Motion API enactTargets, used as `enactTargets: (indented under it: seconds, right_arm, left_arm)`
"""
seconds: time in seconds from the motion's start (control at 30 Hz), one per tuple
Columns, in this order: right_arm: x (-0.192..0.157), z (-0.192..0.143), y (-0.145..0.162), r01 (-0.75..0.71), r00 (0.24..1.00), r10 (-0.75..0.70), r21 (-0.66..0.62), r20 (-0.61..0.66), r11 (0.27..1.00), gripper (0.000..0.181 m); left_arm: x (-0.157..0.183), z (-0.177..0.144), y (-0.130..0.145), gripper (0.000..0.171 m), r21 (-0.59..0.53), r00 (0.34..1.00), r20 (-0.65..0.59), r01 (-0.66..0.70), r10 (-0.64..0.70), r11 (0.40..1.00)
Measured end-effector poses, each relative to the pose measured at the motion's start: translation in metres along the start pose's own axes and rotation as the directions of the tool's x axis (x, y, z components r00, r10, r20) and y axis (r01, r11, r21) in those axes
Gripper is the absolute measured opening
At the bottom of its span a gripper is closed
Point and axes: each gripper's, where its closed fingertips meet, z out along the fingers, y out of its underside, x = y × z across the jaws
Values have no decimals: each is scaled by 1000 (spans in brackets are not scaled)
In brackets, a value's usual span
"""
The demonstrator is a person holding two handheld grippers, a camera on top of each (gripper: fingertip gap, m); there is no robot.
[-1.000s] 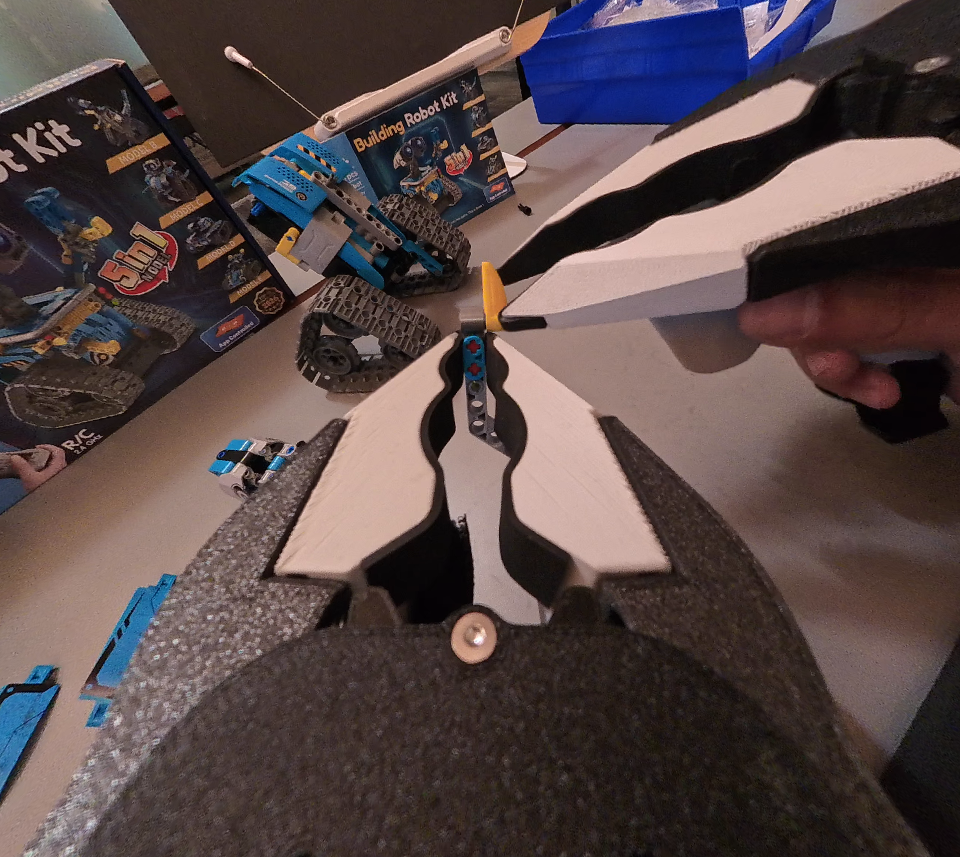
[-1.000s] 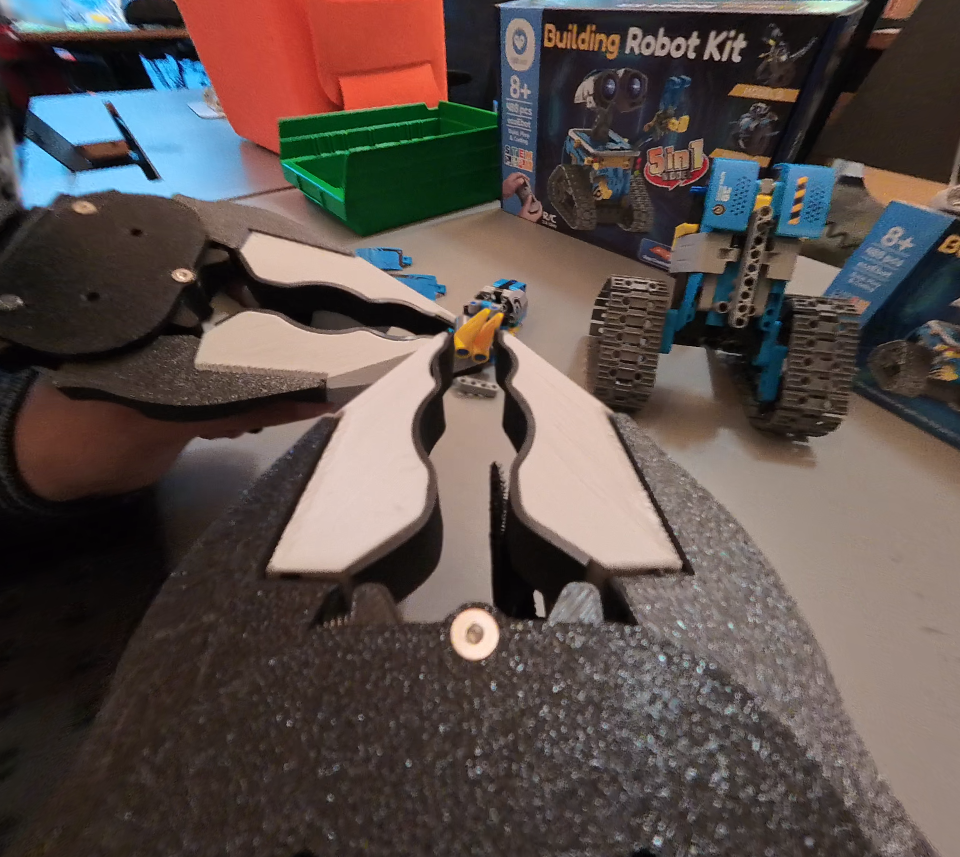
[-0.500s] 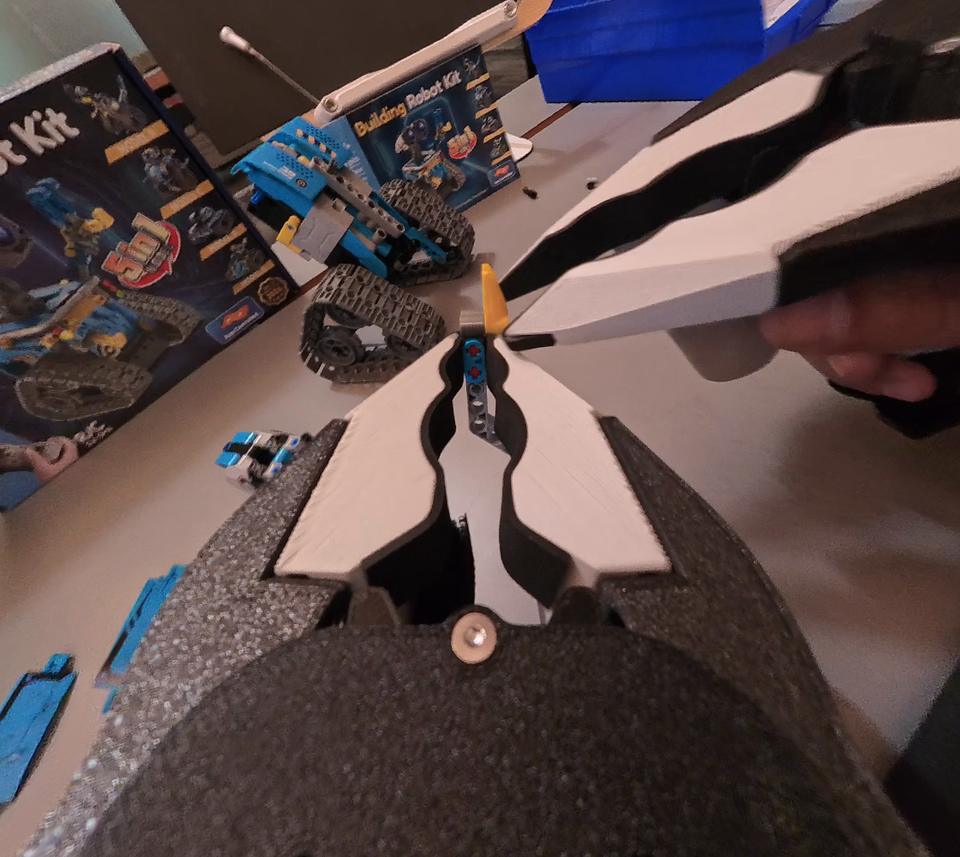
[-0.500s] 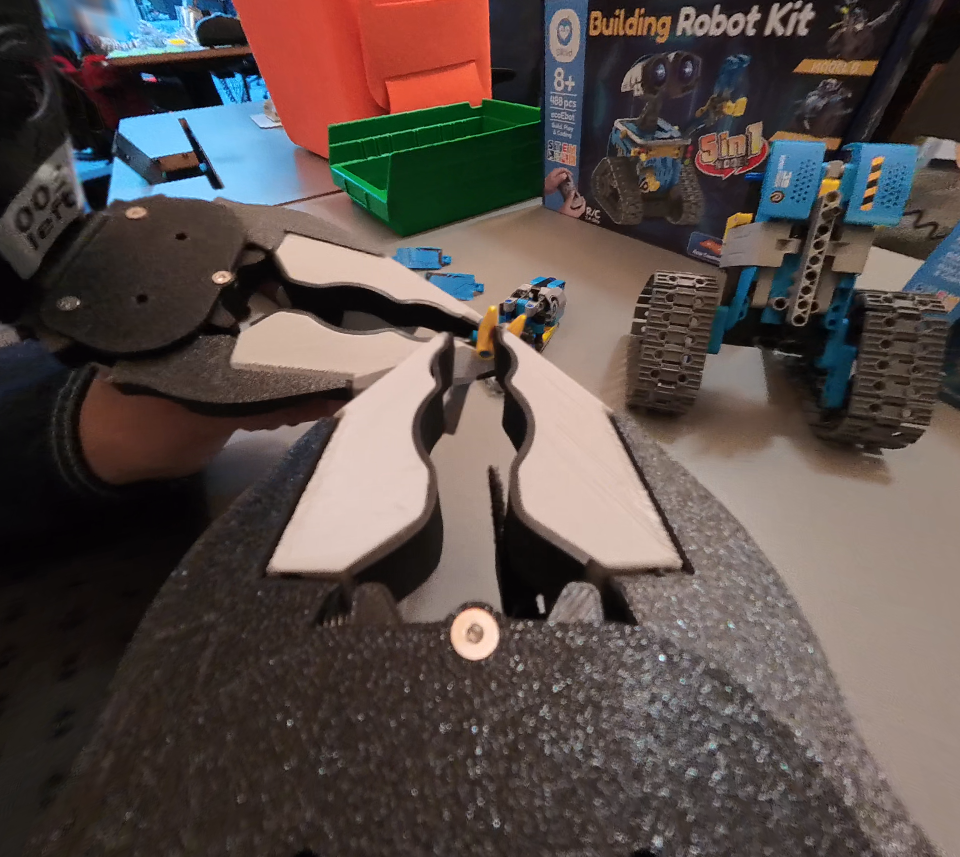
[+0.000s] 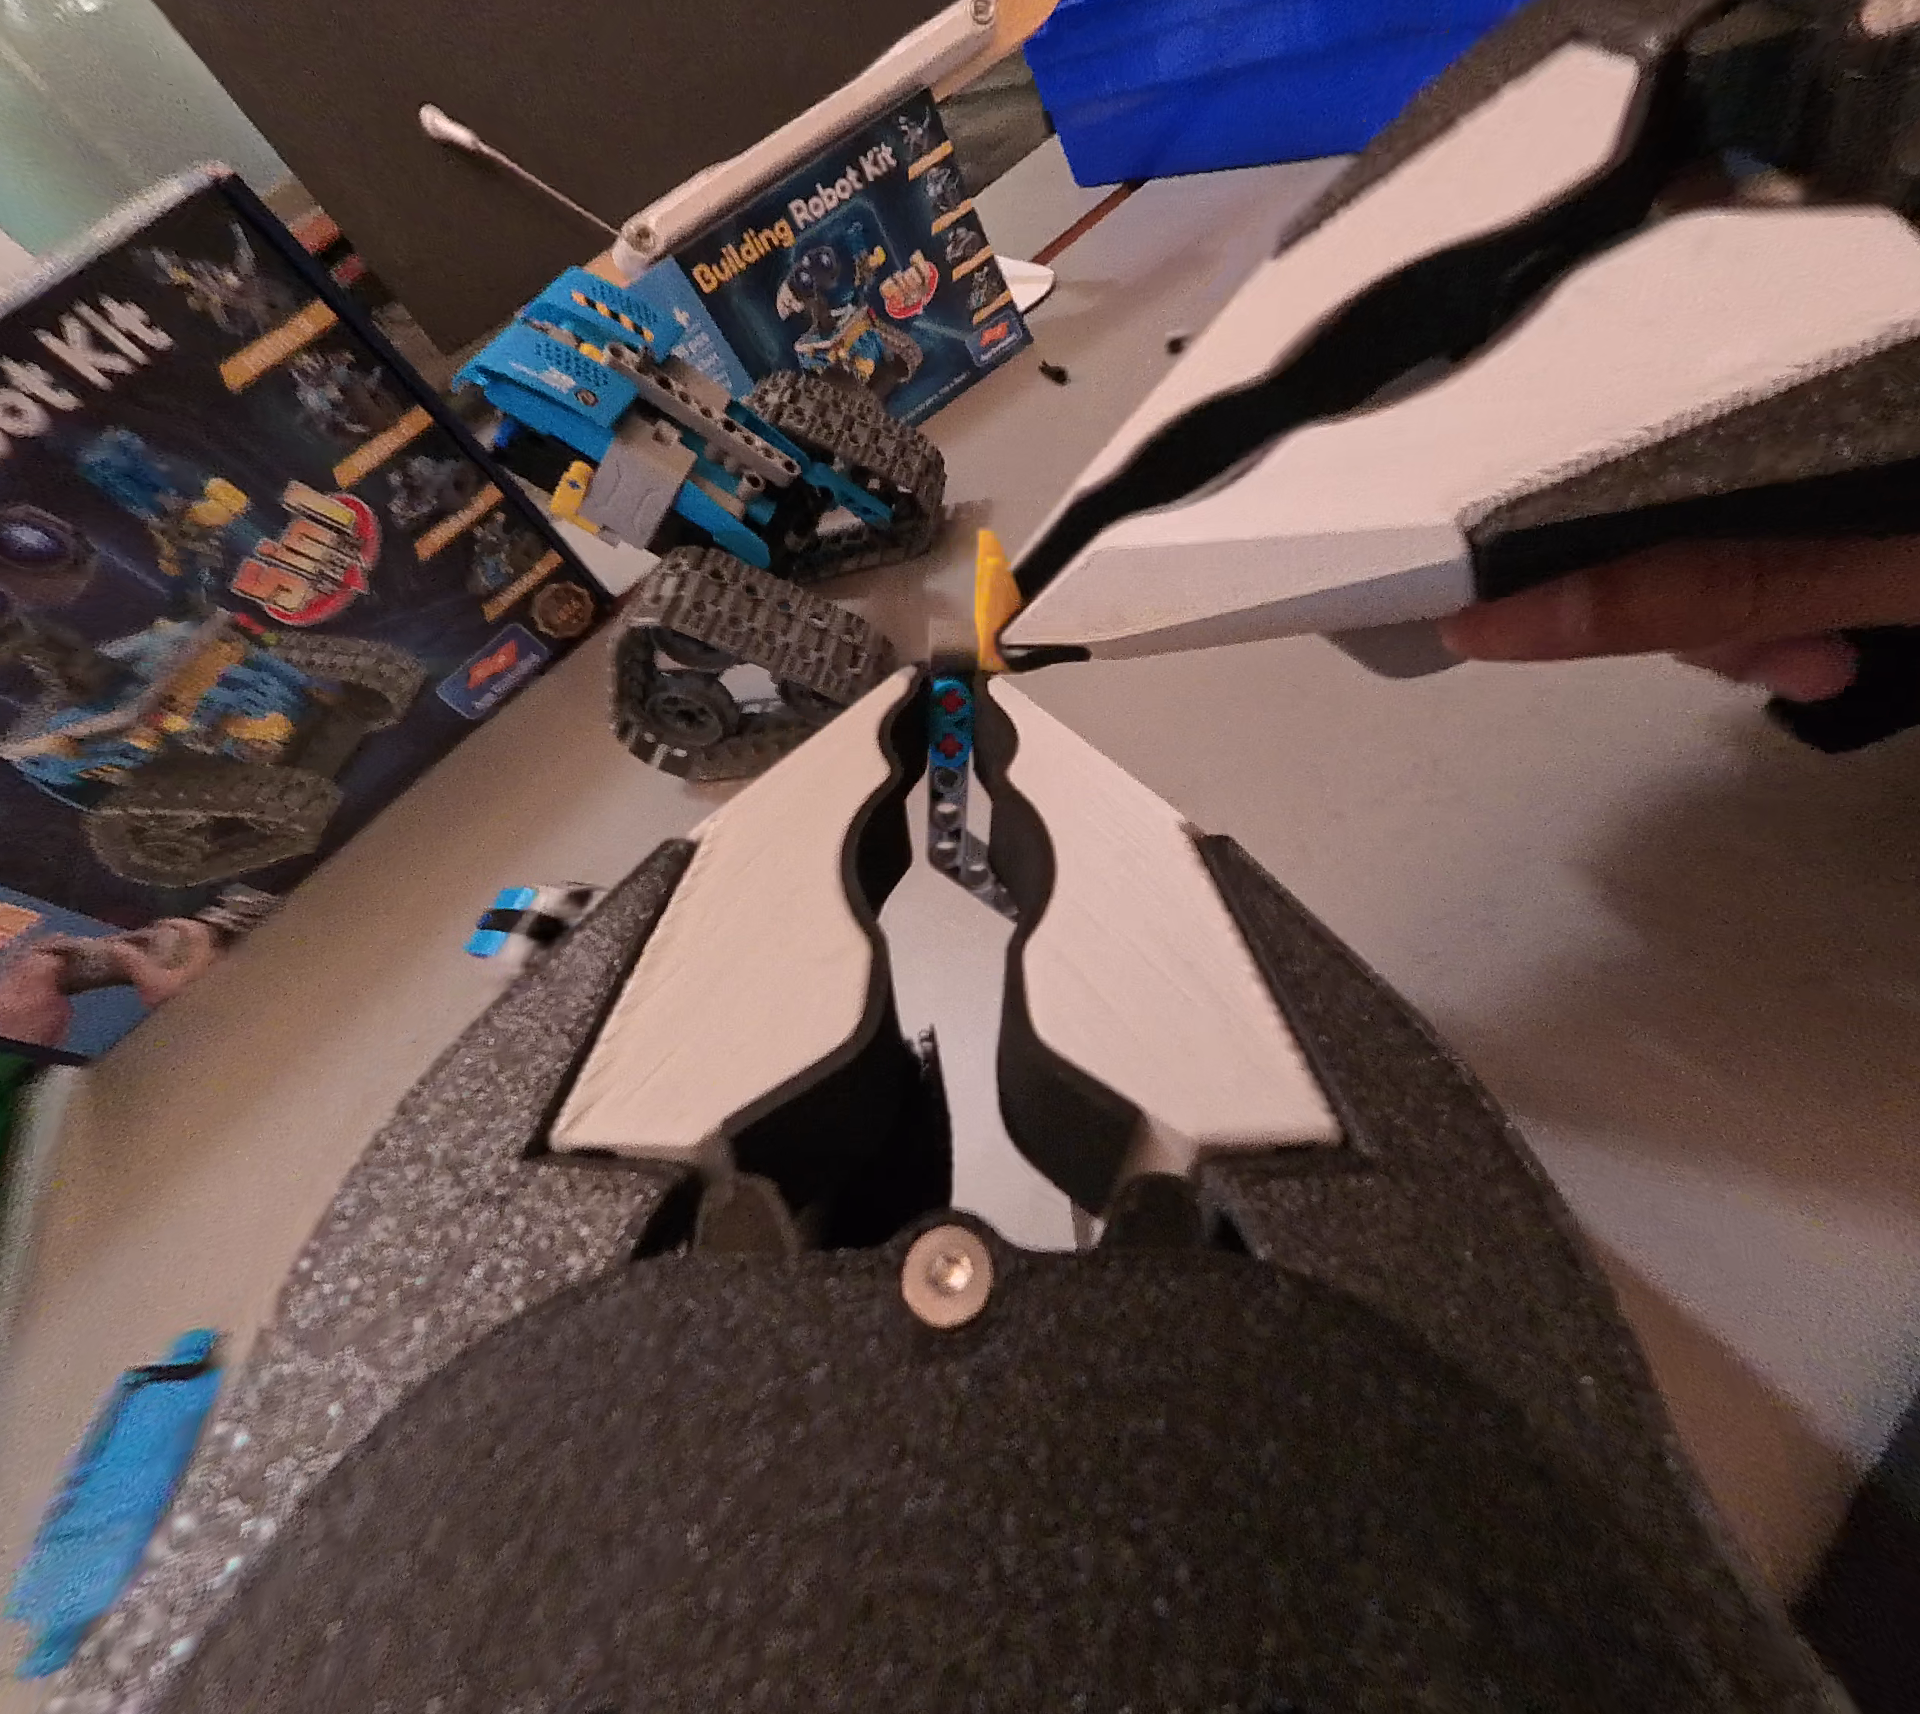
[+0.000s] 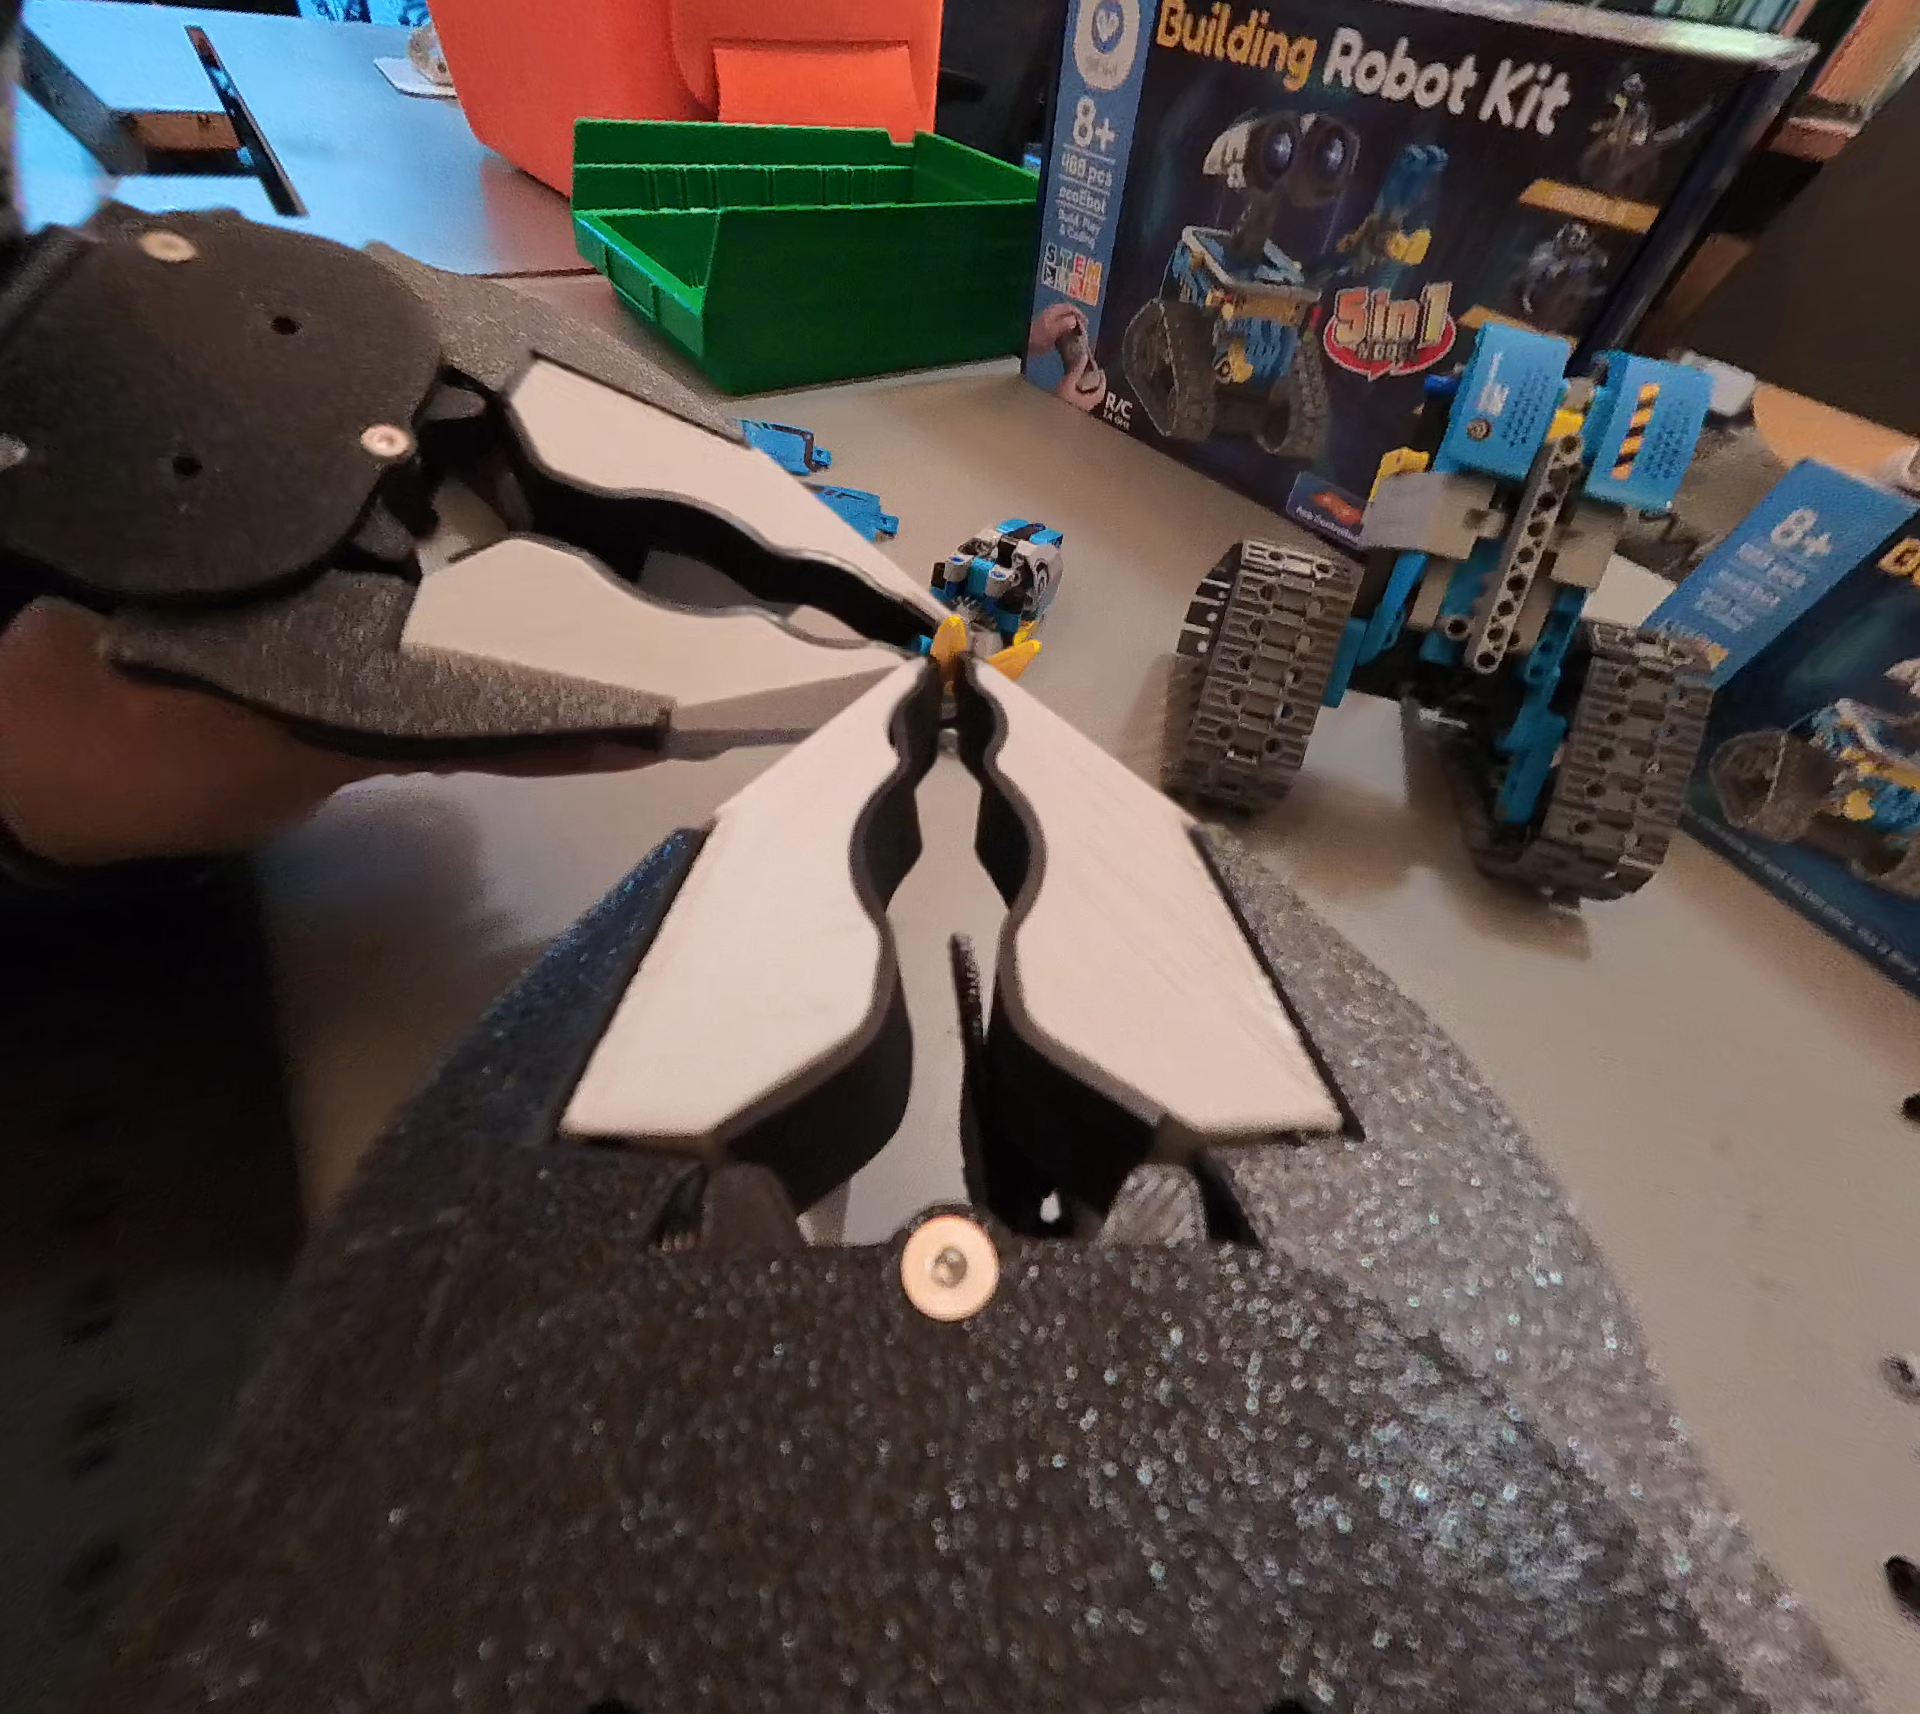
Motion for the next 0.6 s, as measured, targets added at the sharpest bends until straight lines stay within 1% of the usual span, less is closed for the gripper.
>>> enactTargets:
  seconds: [0.03,0.07,0.1,0.13,0.17,0.2,0.23,0.3,0.33,0.37,0.43,0.47,0.5,0.53,0.6]
  right_arm:
    - [5,-1,5,-17,999,16,-28,-31,999,0]
    - [11,-4,14,-3,998,-2,-63,-67,998,0]
    - [15,-8,14,-46,996,43,-45,-75,998,0]
    - [16,-13,8,-124,991,124,4,-47,992,0]
    - [17,-13,9,-153,988,153,8,-34,988,0]
    - [15,-11,9,-145,989,145,2,-26,989,0]
    - [10,-10,2,-126,992,126,34,1,991,0]
    - [2,-10,-11,-34,999,34,92,-1,995,0]
    - [-3,-12,-16,20,1000,-20,128,3,992,0]
    - [-3,-14,-20,57,998,-55,150,-24,987,0]
    - [-8,-16,-27,132,991,-125,182,-49,974,14]
    - [-6,-16,-27,153,987,-142,173,-77,973,16]
    - [-7,-14,-25,171,984,-160,156,-77,973,22]
    - [-10,-12,-23,180,983,-172,147,-66,972,23]
    - [-9,-11,-22,196,979,-186,137,-85,971,23]
  left_arm:
    - [-12,-2,0,5,16,996,24,91,-91,996]
    - [-39,-8,2,5,50,976,98,190,-194,980]
    - [-64,-14,6,5,81,948,127,284,-292,956]
    - [-74,-16,12,5,88,929,108,345,-353,934]
    - [-71,-15,15,5,85,925,75,366,-372,927]
    - [-62,-14,12,5,84,932,49,355,-360,931]
    - [-51,-12,8,5,80,947,33,315,-318,946]
    - [-35,-7,0,5,71,976,14,215,-216,974]
    - [-28,-5,-2,5,70,983,-3,184,-185,980]
    - [-21,-4,-3,5,68,986,-22,164,-163,984]
    - [-13,-5,-7,6,69,994,-21,113,-111,991]
    - [-10,-5,-8,6,68,997,-10,72,-71,995]
    - [-7,-5,-9,6,63,999,-2,36,-36,997]
    - [-4,-4,-10,6,62,1000,0,14,-14,998]
    - [1,-5,-12,5,69,1000,1,-16,16,997]
